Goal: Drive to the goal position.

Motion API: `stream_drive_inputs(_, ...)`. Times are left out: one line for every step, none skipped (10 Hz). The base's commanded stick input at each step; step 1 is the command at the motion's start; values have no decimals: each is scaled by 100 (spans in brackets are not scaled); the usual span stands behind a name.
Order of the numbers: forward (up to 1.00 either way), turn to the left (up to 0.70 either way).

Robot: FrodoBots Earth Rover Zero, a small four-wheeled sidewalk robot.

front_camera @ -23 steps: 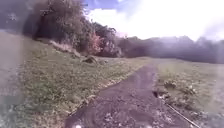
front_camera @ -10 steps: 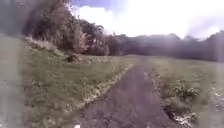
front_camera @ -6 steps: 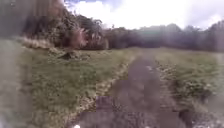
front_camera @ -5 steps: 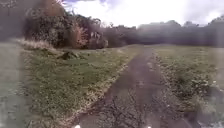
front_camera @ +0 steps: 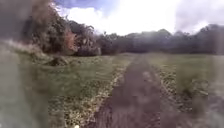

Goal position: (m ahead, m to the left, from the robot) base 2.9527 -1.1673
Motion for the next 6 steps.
stream_drive_inputs(85, -6)
stream_drive_inputs(85, -1)
stream_drive_inputs(85, 0)
stream_drive_inputs(85, 0)
stream_drive_inputs(85, 0)
stream_drive_inputs(85, 0)
